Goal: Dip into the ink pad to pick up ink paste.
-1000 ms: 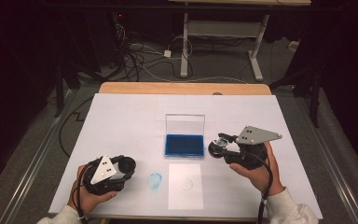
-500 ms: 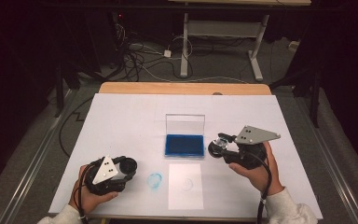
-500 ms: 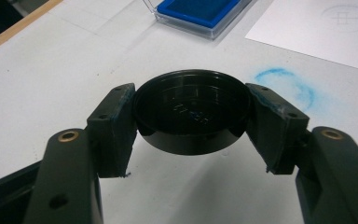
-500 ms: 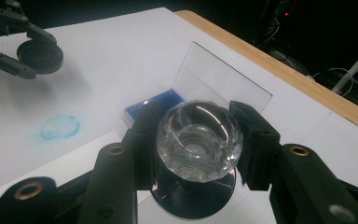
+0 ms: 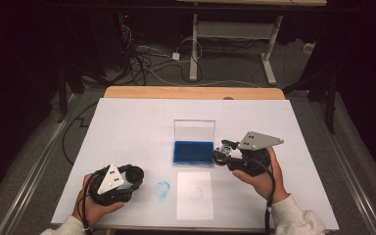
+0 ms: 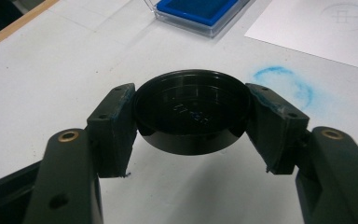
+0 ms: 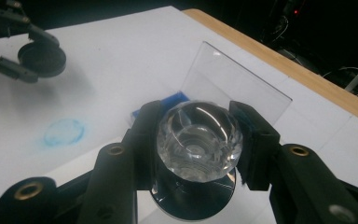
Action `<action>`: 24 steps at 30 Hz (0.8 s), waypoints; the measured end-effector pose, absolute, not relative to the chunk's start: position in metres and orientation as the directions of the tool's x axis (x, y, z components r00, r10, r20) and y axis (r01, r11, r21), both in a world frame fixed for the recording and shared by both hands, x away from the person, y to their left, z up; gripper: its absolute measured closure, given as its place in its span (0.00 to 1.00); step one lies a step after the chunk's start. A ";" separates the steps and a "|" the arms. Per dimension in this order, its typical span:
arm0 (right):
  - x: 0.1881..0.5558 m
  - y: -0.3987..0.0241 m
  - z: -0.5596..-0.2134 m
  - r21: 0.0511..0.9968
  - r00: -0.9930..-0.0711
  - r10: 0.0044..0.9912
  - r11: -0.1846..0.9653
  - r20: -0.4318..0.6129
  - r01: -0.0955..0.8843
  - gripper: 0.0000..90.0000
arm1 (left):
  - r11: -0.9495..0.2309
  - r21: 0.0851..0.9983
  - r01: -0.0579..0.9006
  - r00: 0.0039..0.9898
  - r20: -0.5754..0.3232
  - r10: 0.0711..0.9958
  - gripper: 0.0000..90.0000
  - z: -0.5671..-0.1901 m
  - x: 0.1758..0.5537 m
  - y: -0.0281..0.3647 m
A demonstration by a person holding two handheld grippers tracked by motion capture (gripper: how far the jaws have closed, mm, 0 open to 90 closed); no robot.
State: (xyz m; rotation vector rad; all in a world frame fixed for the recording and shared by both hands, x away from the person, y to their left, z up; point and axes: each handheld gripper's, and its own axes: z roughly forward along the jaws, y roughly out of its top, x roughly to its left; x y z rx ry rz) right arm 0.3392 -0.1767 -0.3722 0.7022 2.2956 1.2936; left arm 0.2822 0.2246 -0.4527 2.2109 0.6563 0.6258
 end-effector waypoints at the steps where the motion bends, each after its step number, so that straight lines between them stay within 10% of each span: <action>1: 0.342 -0.173 -0.372 0.868 -0.793 0.600 0.442 -0.100 0.225 0.63 | -0.600 0.756 0.262 0.752 0.230 0.618 0.40 -0.453 0.282 0.224; 24: 0.413 -0.072 -0.406 0.732 -0.836 0.534 0.618 -0.124 0.286 0.63 | -0.601 0.754 0.265 0.753 0.228 0.617 0.40 -0.454 0.283 0.225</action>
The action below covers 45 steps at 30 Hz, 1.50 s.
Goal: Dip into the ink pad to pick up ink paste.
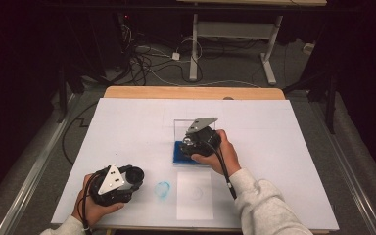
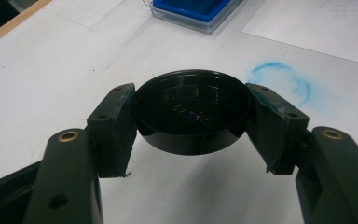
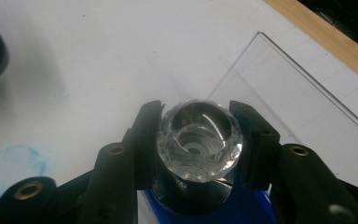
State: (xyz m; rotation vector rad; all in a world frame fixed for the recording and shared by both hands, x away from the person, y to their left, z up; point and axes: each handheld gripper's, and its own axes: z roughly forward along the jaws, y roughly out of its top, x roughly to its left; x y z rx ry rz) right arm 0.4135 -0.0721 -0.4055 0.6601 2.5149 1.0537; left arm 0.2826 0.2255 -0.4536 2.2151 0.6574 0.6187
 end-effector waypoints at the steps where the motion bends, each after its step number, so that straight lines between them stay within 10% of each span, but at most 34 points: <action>1: 0.416 -0.071 -0.408 0.729 -0.836 0.536 0.619 -0.119 0.293 0.63 | -0.601 0.754 0.265 0.752 0.228 0.618 0.40 -0.454 0.283 0.226; 45: 0.430 -0.064 -0.433 0.716 -0.834 0.550 0.597 -0.037 0.362 0.63 | -0.630 0.732 0.259 0.768 0.240 0.594 0.40 -0.456 0.283 0.222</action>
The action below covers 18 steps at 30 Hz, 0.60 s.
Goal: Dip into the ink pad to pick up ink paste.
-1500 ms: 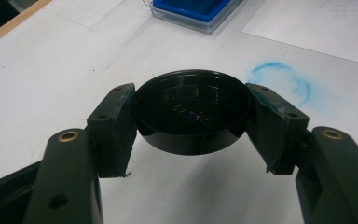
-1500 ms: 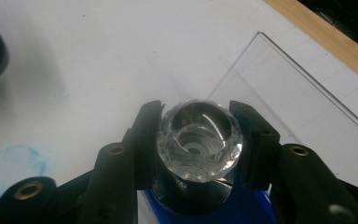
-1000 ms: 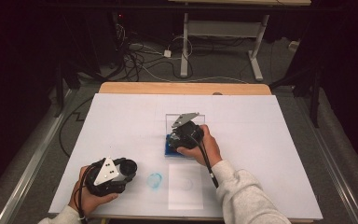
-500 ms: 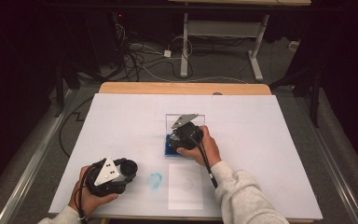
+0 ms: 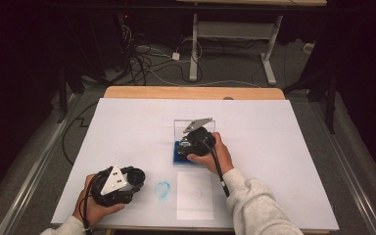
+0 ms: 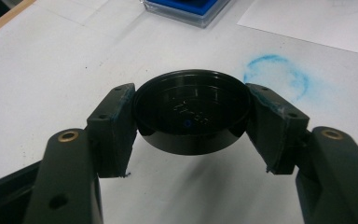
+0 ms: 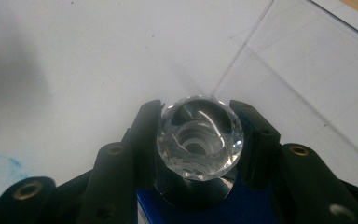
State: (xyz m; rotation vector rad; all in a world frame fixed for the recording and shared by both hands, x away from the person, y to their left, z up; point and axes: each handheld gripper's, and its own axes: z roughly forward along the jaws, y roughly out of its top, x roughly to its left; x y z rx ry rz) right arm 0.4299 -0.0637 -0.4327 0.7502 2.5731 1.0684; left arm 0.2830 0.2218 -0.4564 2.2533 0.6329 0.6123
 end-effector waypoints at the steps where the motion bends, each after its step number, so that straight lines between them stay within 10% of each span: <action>1: 0.430 -0.064 -0.433 0.715 -0.833 0.552 0.595 -0.034 0.366 0.63 | -0.631 0.731 0.259 0.769 0.239 0.593 0.40 -0.456 0.283 0.222; 18: 0.428 -0.064 -0.435 0.724 -0.821 0.570 0.578 -0.029 0.376 0.63 | -0.640 0.725 0.256 0.777 0.240 0.582 0.40 -0.457 0.283 0.221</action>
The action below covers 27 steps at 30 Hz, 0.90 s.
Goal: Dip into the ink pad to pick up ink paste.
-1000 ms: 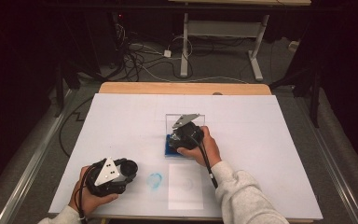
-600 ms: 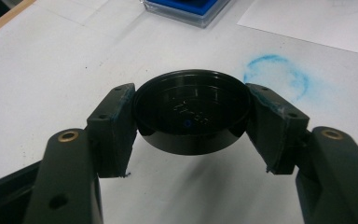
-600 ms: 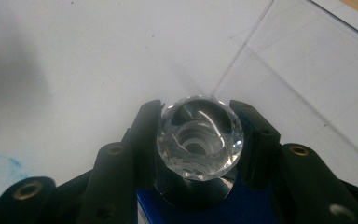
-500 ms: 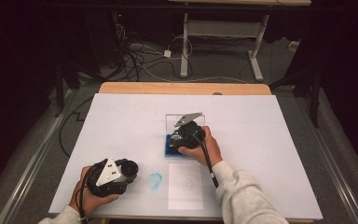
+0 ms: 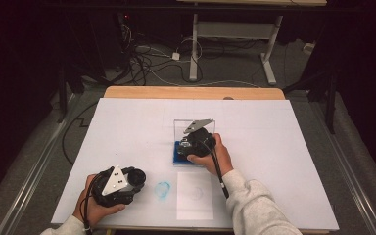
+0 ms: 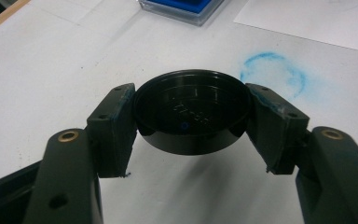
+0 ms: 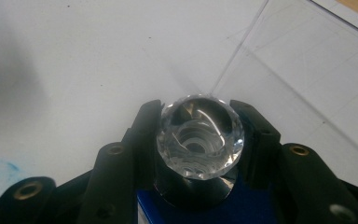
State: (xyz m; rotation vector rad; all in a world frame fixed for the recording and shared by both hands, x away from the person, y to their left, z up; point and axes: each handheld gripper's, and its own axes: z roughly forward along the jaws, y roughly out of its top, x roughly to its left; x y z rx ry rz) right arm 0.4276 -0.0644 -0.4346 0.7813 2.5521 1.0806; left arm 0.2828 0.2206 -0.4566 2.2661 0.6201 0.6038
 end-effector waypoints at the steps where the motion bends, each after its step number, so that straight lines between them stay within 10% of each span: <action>1: 0.428 -0.065 -0.435 0.726 -0.821 0.571 0.573 -0.022 0.379 0.63 | -0.640 0.725 0.255 0.777 0.241 0.582 0.40 -0.457 0.283 0.221; 27: 0.429 -0.068 -0.435 0.723 -0.814 0.581 0.556 0.016 0.411 0.63 | -0.644 0.721 0.256 0.784 0.236 0.575 0.40 -0.457 0.281 0.219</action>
